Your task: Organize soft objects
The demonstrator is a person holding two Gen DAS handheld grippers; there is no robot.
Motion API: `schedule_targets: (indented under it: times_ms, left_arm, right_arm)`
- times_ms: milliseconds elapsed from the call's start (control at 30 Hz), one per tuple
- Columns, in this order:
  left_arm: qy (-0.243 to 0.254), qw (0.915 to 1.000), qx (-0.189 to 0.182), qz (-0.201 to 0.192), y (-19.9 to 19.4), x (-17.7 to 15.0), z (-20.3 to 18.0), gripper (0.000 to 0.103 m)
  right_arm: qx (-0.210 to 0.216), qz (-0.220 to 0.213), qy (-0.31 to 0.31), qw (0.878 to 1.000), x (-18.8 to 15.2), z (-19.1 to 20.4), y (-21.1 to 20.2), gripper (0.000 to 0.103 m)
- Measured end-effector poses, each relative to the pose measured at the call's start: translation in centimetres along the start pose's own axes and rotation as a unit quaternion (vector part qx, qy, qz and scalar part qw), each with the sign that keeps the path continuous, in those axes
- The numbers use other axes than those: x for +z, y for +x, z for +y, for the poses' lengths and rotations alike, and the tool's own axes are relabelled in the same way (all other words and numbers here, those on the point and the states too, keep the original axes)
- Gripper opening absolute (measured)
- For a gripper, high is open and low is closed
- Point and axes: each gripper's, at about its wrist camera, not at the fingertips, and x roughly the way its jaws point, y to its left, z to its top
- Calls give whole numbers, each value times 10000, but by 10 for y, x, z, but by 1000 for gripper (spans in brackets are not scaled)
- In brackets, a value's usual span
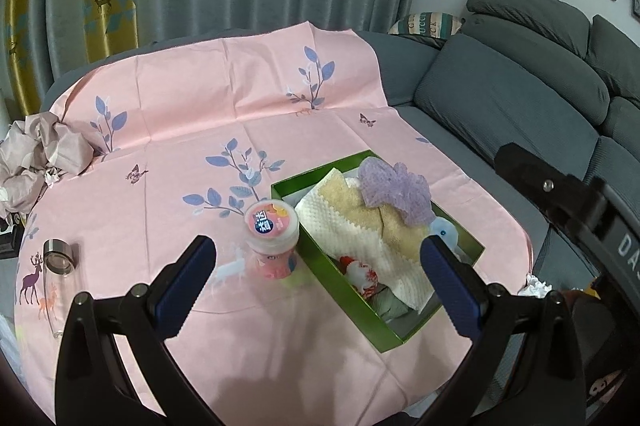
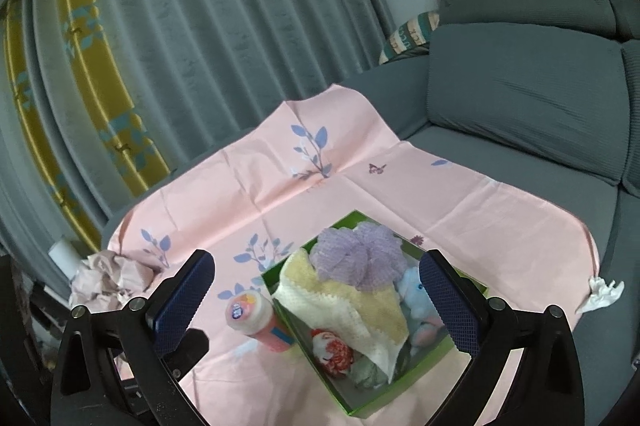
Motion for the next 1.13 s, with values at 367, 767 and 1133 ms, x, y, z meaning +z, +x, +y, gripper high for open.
schedule_targets:
  times_ms: [367,767,1133]
  left_arm:
    - [-16,10000,-18,69,-1,-5,0,102]
    - [-24,10000,-43,75,-1,-5,0,102]
    - [-48,10000,-56,64,-2,-6,-1,102]
  right_arm:
    - [-279,101,78,9995,0,-6,1,102]
    - [-428,132,54,9990,0,-7,6,102]
    - [-544,152,-15,9984,-3,-4,6,102]
